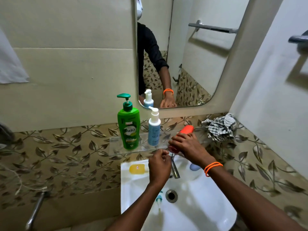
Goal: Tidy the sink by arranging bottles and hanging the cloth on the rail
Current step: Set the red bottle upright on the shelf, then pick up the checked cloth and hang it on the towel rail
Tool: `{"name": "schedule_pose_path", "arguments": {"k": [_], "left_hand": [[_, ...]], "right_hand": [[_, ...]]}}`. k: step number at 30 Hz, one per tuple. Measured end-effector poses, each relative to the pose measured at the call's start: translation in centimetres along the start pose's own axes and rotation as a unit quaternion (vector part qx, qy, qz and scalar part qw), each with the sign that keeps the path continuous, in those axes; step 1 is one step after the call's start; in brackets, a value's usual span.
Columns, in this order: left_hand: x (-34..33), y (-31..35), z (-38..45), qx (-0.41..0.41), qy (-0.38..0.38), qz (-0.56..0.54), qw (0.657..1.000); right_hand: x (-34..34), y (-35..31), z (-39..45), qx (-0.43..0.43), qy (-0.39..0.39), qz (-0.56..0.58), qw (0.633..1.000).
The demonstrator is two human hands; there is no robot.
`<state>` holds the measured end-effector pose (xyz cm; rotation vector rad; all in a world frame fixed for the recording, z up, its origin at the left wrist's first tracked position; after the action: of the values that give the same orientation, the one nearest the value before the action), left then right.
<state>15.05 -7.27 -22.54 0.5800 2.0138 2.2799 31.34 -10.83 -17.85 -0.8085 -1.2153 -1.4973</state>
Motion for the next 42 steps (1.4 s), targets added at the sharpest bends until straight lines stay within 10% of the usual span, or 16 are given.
{"name": "schedule_pose_path", "arguments": {"k": [3,5,10,25,32,42], "left_hand": [[-0.8,0.6,-0.1,-0.017,0.024,0.008,1.0],[-1.5,1.7,0.2,-0.03,0.012,0.011,0.999],[-3.6,5.7,2.7,-0.05,-0.014,0.029,0.998],[-4.6,5.3,3.6,0.002,0.025,0.012,1.0],[-4.6,4.3,1.2,0.018,-0.002,-0.024,1.0],[-7.3,5.9,-1.7,-0.023,-0.082,-0.02,0.996]], "right_hand": [[1.7,1.4,0.2,-0.07,0.112,0.181,0.975],[3.6,2.8,0.9,-0.177,0.156,0.386,0.892],[6.9,5.9,2.9,-0.227,0.029,0.661,0.715],[5.9,8.2,1.2,-0.202,-0.051,0.618,0.758],[3.2,13.3,-5.8,-0.423,0.213,0.235,0.849],[2.7,18.6,-5.7,-0.289,-0.017,-0.029,0.957]]}}
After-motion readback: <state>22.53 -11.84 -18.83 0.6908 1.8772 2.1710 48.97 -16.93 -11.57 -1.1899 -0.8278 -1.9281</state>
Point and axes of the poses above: each hand's wrist, its own z-axis towards the middle knuckle, its own x-axis out of the back of the hand, y = z × x, the point moved 1 cm from there along z, towards the middle knuckle, and after that the axes turned 5 degrees about -z, right-handed, at the moved point
